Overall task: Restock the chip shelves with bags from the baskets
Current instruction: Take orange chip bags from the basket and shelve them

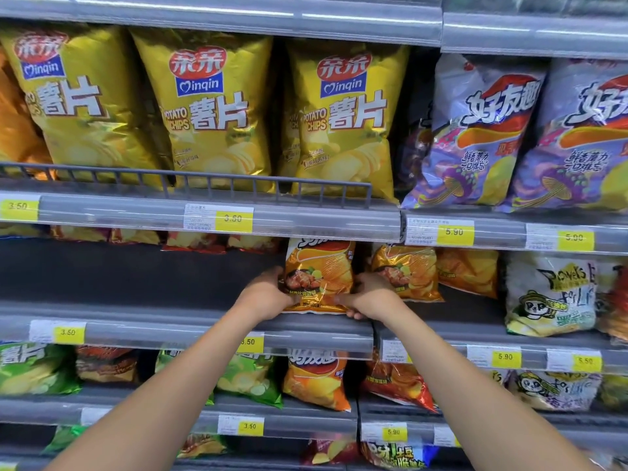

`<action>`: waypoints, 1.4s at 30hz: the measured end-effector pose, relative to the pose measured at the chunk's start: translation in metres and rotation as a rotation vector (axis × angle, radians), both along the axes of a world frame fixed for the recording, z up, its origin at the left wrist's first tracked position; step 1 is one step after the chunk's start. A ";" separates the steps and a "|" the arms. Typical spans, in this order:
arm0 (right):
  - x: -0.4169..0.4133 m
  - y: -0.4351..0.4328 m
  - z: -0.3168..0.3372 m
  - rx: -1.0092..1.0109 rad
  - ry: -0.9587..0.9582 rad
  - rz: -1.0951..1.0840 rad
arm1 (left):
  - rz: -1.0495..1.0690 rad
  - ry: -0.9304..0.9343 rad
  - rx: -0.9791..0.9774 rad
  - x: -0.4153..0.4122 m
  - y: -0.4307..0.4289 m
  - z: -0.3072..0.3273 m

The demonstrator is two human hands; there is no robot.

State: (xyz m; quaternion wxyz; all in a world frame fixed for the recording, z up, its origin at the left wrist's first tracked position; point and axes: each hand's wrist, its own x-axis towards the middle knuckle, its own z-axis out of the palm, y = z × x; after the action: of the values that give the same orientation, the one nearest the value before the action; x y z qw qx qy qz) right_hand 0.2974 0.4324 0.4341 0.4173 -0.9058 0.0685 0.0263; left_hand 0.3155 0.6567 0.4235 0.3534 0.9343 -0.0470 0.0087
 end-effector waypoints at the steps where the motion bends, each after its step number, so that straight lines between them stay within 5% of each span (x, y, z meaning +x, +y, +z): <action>1: 0.001 0.001 0.000 -0.006 -0.017 0.003 | 0.003 0.004 -0.005 0.002 0.000 0.000; 22: 0.010 0.005 0.006 -0.241 -0.076 0.063 | 0.055 -0.069 0.008 0.026 -0.011 -0.005; 34: -0.043 0.018 0.018 -0.131 -0.135 0.075 | 0.014 -0.066 -0.088 -0.019 0.011 0.004; 42: -0.103 0.007 -0.003 -0.480 -0.228 -0.022 | -0.066 -0.389 0.381 -0.089 0.021 -0.001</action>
State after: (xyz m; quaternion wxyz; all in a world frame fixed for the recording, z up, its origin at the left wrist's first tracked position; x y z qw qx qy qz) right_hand 0.1949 0.4392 0.4310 0.1956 -0.9752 0.0352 -0.0976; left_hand 0.2261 0.6777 0.4223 0.1556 0.9626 -0.1451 0.1675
